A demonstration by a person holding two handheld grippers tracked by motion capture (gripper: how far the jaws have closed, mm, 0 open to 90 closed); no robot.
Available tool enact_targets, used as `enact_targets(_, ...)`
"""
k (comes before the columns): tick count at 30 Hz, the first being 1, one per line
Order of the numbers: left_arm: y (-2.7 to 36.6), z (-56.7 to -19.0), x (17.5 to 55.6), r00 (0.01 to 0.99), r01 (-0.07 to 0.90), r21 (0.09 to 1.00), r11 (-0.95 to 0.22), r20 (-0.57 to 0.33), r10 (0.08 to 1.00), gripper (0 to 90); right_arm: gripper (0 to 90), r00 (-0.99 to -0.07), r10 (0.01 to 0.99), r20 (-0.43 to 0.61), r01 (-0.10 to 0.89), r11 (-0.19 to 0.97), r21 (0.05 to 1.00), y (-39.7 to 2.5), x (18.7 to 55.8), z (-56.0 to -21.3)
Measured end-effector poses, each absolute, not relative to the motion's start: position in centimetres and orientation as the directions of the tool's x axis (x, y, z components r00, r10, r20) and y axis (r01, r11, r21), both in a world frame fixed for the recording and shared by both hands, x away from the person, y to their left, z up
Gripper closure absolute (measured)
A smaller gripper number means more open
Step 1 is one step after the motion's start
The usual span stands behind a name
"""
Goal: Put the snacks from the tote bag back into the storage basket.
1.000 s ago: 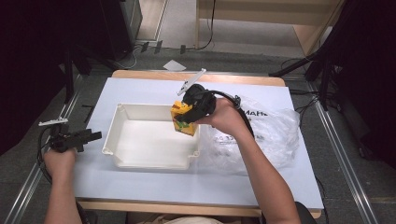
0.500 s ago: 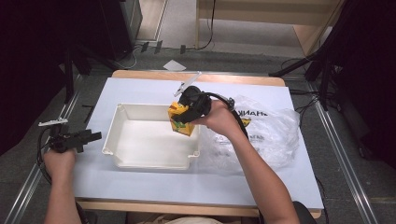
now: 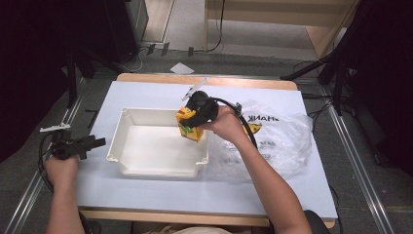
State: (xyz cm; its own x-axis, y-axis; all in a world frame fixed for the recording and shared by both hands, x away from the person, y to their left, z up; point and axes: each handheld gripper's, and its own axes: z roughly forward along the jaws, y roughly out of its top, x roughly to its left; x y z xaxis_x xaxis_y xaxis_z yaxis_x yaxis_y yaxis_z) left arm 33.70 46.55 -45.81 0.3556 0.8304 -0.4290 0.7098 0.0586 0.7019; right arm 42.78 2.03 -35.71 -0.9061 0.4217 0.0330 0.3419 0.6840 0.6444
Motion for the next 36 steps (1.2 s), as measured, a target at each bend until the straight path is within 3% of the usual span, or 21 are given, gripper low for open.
enact_targets(19,46.6,-45.7,33.6,0.361,0.702,0.71,0.058,-0.424,0.83,24.5,52.7,-0.89,0.455,0.039,0.385,0.702,0.598,2.9,43.7,-38.6)
enact_targets(36,46.6,-45.7,33.7,0.362,0.703,0.709,0.058,-0.426,0.829,24.5,52.6,-0.867,0.497,0.019,0.399,0.672,0.624,2.7,44.3,-39.1)
